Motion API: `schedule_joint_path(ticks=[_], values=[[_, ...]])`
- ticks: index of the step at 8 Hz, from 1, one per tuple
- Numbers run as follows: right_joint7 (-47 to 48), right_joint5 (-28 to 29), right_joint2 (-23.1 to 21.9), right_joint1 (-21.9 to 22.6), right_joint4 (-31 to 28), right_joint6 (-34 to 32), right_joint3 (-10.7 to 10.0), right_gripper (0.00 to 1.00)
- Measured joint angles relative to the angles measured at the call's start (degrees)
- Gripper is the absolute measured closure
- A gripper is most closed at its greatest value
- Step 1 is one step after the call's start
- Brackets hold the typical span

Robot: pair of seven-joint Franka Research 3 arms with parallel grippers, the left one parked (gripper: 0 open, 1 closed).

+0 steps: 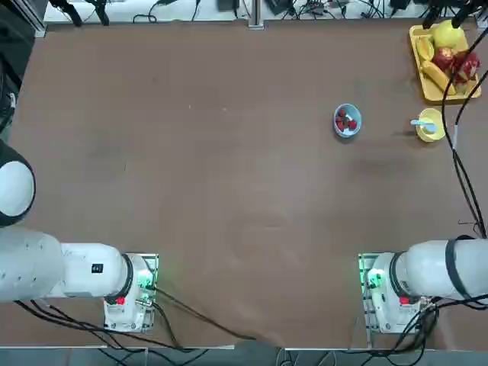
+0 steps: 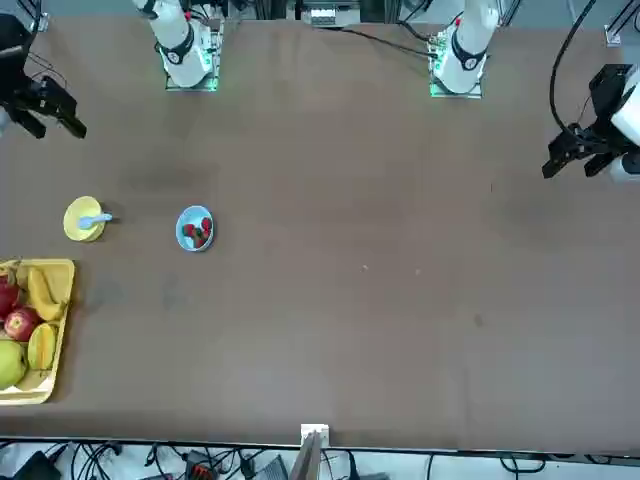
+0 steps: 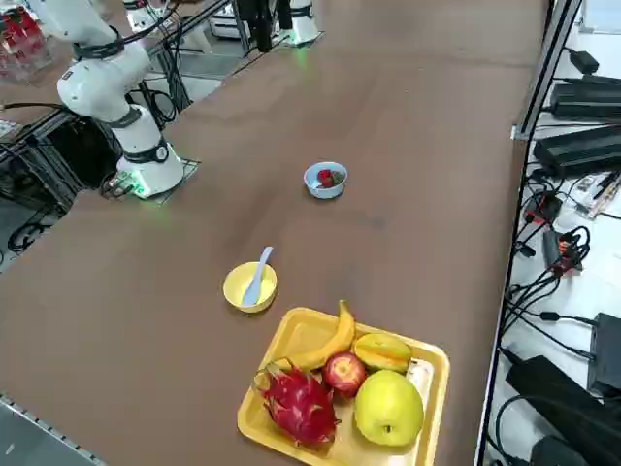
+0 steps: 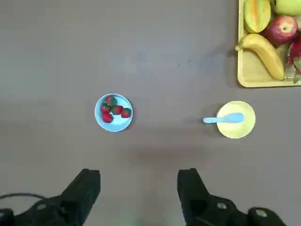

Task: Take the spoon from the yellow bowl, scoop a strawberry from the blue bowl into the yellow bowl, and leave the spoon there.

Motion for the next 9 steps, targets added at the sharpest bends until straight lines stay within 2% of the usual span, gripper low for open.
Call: schedule_joint_path(ticks=[5, 8, 9], values=[[0.08, -1.41, 0.12, 0.15, -0.09, -1.19, 0.84, 0.00], [1.69, -11.57, 2.08, 0.97, -2.34, -2.13, 4.76, 0.00], [2.31, -14.84, 3.10, 1.34, -3.70, -1.74, 5.21, 0.00]])
